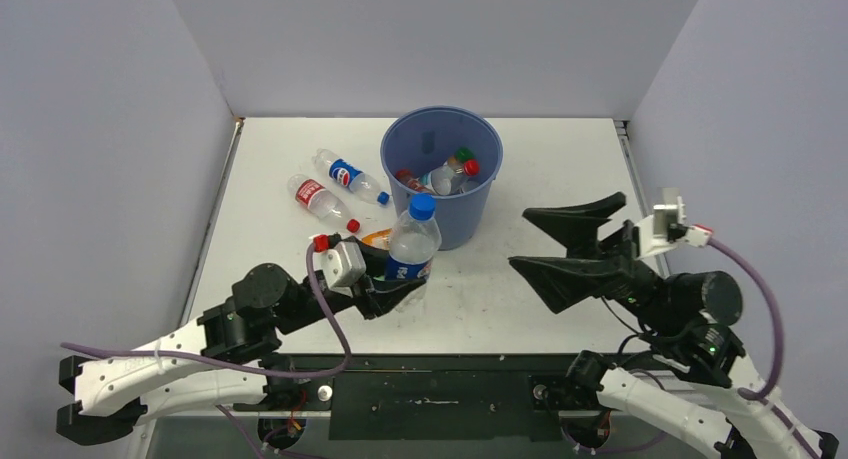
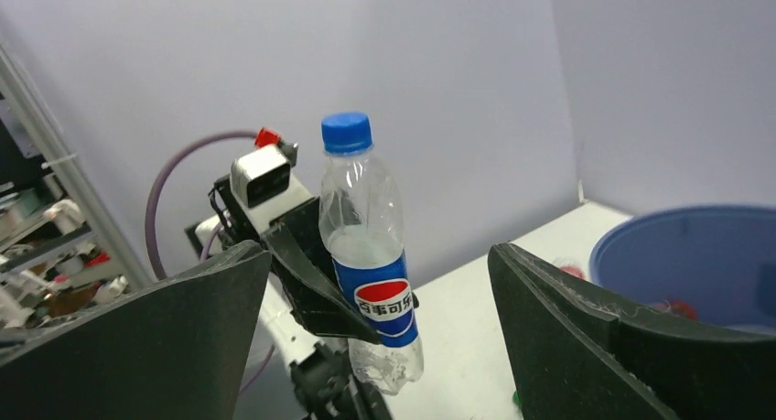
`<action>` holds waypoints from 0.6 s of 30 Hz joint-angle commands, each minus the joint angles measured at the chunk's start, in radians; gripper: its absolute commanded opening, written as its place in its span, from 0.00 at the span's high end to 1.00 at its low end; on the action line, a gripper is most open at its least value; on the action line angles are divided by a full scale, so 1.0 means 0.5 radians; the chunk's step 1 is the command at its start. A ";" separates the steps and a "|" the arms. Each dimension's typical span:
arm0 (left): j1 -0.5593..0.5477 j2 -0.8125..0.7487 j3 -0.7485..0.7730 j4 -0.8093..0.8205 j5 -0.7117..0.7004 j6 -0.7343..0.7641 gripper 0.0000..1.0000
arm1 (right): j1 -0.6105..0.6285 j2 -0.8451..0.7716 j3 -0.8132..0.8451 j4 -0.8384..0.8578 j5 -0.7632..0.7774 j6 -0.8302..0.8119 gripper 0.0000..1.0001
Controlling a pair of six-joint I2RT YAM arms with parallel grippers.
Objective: Put the plastic bottles in the bin
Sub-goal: Pick up the plastic bottle at the center of the board, then place the plastic bottle in the trash bin.
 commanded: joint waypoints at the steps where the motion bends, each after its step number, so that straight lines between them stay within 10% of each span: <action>1: -0.007 -0.009 0.189 -0.422 -0.554 0.814 1.00 | -0.004 0.174 0.287 -0.357 0.237 -0.237 0.07; 18: -0.004 -0.177 -0.196 -0.080 -0.765 0.850 1.00 | 0.015 0.883 0.632 -0.213 0.112 -0.122 0.08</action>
